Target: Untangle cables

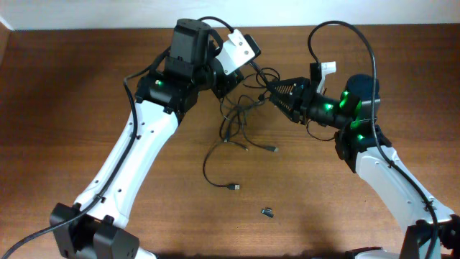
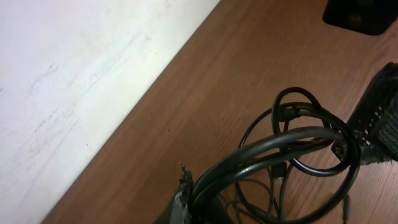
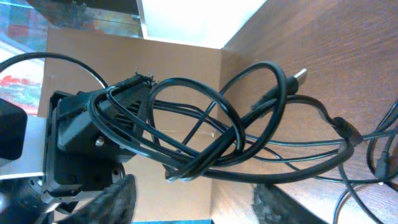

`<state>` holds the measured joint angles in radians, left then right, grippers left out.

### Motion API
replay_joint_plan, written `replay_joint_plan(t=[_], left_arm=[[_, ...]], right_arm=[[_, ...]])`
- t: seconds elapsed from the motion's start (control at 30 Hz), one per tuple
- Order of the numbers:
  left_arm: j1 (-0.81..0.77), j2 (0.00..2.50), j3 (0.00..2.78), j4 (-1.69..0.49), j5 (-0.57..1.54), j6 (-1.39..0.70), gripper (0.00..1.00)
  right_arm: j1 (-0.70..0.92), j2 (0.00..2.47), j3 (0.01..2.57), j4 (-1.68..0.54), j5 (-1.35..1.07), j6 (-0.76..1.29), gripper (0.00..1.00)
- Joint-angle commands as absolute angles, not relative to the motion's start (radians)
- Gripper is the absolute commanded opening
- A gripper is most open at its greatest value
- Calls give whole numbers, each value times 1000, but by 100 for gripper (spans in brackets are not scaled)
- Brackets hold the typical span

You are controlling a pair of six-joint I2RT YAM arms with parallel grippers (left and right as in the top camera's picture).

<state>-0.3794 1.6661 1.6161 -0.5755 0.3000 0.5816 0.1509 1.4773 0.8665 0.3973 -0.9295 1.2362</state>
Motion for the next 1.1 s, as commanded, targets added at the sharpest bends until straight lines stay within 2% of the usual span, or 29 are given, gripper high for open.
replay_joint_plan(t=[0.0,0.07,0.27,0.37,0.6,0.8,0.83,0.87,1.0,1.07], left_arm=[[-391,1657,1638,-582,319,642,0],[-404,1657,1638,-580,318,645,0],[-432,1657,1638,-581,319,645,0],[-448,1657,1638,-581,319,645,0],[-478,1657,1638,-582,319,645,0],[-478,1657,1638,-594,319,645,0],[-478,1657,1638,-598,319,645,0],[-478,1657,1638,-600,319,645,0],[-478,1657,1638,-596,319,644,0],[-478,1657,1638,-592,319,636,0]], right_arm=[[148,1476,870,402,-905,1275,50],[149,1475,870,407,-900,1277,46],[149,1476,870,408,-892,1277,43],[149,1476,870,408,-881,1276,34],[149,1476,870,408,-829,1272,31],[148,1476,870,393,-810,1261,18],[149,1476,870,392,-807,1253,13],[149,1476,870,390,-807,1253,4],[151,1476,870,390,-840,1205,4],[151,1476,870,398,-896,1106,4]])
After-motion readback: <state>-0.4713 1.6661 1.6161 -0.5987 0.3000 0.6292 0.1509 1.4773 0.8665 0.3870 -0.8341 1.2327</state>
